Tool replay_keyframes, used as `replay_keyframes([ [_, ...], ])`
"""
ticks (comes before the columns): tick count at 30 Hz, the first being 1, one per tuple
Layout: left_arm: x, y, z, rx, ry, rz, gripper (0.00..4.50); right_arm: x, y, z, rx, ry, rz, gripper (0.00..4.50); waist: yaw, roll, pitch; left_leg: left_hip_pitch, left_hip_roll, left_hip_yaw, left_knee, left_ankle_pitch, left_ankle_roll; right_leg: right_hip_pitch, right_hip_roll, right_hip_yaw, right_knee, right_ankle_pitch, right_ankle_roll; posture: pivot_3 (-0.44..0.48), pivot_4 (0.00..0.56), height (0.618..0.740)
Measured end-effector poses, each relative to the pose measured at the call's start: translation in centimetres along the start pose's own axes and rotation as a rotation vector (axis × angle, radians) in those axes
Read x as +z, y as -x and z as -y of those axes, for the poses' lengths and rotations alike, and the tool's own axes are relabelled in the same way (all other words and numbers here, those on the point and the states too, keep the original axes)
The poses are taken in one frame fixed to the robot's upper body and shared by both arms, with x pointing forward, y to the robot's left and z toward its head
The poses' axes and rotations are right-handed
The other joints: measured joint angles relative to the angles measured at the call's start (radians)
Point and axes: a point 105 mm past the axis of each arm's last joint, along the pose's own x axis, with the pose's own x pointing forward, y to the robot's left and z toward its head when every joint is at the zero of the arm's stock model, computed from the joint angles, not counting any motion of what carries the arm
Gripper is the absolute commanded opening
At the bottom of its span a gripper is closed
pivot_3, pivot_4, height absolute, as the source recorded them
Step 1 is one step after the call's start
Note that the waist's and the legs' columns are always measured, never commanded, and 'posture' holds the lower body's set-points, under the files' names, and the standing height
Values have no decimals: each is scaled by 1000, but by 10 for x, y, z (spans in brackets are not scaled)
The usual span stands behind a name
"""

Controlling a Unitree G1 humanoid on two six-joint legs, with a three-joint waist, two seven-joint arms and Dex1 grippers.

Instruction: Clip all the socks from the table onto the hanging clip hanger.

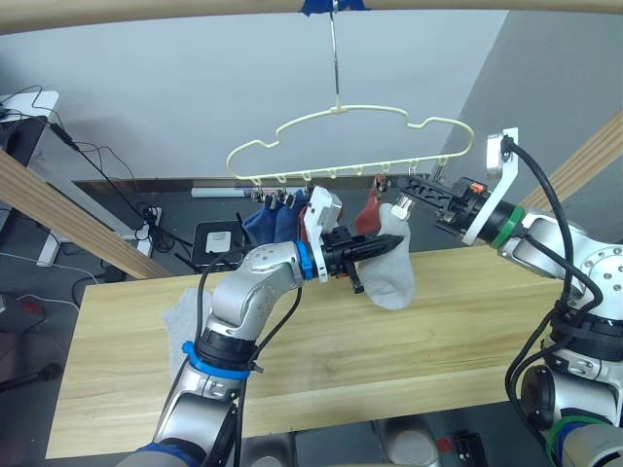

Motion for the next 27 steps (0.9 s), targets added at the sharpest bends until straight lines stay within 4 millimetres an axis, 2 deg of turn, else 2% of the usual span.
replay_keyframes([
  [4, 6, -3, 0, -9, 0, 10, 48, -1, -1, -2, 9, -5, -1, 170, 0, 0, 0, 0, 0, 0, 0, 0, 0, 0, 0, 0, 0, 0, 0, -198, 313, 740],
  [10, 3, -5, -1, -11, 19, 10, 48, -3, 0, -2, 5, -7, -4, 170, 0, 0, 0, 0, 0, 0, 0, 0, 0, 0, 0, 0, 0, 0, 0, -198, 312, 740],
  [11, 3, -5, -1, -12, 19, 10, 0, -3, 0, -2, 5, -7, -2, 901, 0, 0, 0, 0, 0, 0, 0, 0, 0, 0, 0, 0, 0, 0, 0, -198, 312, 740],
  [21, 4, -5, 0, -16, 17, 11, 0, -6, 0, -3, 12, -15, -10, 4430, 0, 0, 0, 0, 0, 0, 0, 0, 0, 0, 0, 0, 0, 0, 0, -195, 300, 740],
  [27, 5, -8, -1, -8, 5, 14, 0, -2, 10, 2, -14, 6, -16, 4474, 3, 0, 0, -1, 0, 0, 0, 0, 0, 0, 0, 0, -1, 0, 0, -199, 297, 740],
])
